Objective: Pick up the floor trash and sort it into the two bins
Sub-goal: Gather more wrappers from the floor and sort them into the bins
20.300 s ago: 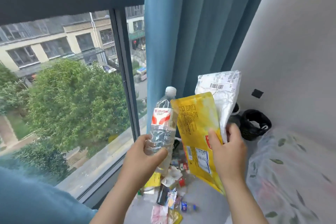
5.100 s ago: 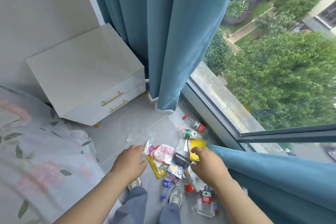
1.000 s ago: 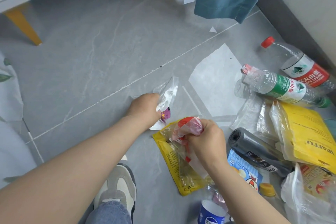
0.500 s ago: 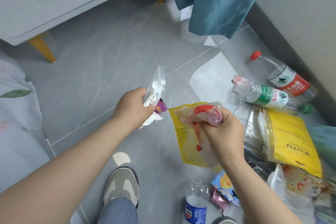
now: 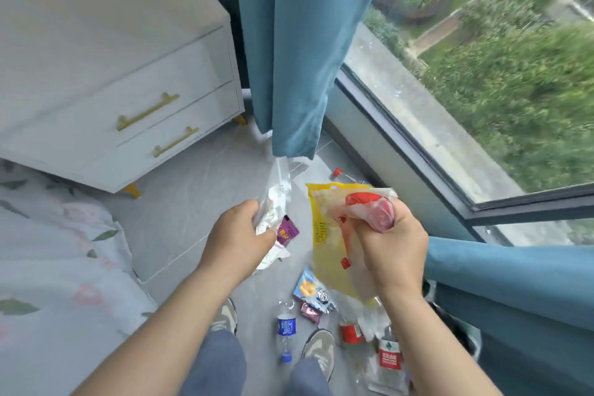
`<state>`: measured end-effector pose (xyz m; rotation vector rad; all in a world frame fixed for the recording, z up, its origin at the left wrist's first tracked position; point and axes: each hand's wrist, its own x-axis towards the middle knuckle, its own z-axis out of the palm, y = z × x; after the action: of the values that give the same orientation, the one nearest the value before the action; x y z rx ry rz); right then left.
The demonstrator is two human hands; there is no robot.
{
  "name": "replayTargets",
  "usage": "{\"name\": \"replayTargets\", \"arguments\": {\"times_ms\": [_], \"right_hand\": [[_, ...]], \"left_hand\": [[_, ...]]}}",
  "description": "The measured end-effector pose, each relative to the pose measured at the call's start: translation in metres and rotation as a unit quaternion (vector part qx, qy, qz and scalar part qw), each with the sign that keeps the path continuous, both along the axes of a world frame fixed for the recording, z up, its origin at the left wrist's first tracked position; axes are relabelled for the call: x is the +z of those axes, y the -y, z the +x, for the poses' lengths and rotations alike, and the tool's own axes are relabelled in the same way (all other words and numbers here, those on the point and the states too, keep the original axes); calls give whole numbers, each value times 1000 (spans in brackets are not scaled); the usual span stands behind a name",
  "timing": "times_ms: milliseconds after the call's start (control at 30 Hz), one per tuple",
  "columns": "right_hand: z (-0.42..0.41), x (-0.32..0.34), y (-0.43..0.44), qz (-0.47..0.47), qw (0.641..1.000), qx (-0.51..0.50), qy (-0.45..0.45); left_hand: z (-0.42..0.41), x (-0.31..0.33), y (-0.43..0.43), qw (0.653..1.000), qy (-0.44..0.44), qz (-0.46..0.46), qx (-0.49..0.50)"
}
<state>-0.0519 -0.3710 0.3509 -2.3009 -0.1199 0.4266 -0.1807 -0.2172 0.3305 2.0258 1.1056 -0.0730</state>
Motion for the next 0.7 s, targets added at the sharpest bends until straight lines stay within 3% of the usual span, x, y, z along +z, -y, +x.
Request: {"name": "replayTargets", "arguments": {"times_ms": [300,700], "right_hand": [[14,244,22,69,988,-112,80],[11,462,76,167,966,-100,170]], "left_hand": [[30,243,19,998,61,30,-6],[41,457,66,984,161,77,-23]]}}
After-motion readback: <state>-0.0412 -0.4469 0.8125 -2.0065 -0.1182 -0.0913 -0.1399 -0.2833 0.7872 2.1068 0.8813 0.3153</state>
